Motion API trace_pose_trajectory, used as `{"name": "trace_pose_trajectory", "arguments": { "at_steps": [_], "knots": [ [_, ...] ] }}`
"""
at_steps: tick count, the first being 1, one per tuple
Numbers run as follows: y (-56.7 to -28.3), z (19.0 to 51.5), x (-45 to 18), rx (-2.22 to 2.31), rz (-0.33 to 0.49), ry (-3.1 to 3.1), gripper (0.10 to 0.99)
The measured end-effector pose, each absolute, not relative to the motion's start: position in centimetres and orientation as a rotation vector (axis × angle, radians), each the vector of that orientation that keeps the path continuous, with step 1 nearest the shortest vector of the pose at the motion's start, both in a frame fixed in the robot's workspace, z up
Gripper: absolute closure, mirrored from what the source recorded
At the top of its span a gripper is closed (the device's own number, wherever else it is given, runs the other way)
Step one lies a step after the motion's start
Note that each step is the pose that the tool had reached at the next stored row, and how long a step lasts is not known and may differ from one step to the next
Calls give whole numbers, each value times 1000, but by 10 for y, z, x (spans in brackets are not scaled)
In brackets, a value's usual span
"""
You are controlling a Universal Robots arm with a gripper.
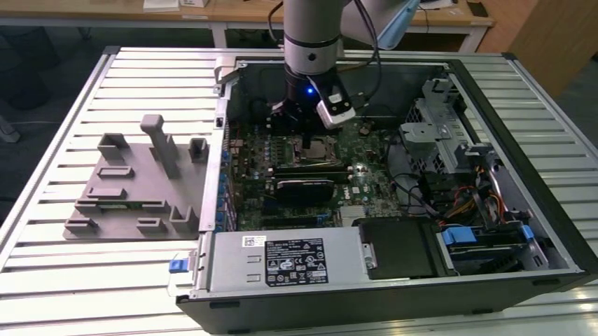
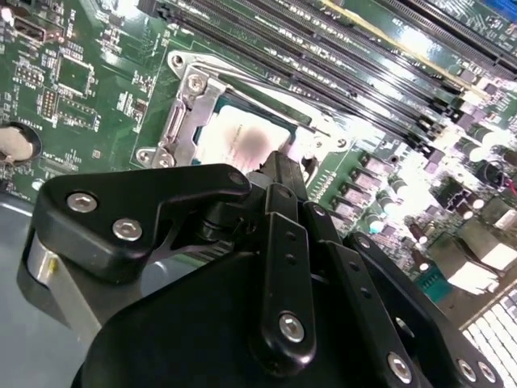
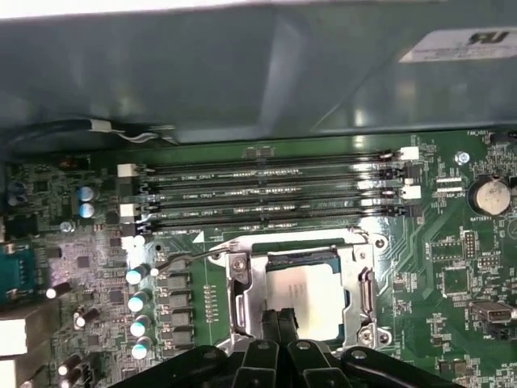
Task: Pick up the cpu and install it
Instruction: 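Close the cpu cover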
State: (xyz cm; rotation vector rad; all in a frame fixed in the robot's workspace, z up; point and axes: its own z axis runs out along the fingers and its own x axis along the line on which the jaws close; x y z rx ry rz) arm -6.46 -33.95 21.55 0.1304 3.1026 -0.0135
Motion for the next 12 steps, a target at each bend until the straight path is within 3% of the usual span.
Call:
{"name": "trace_pose_trajectory", "arguments": {
  "at_steps": [12],
  "knots": [
    [-340, 208, -72, 146, -14, 3102, 980]
  ]
}}
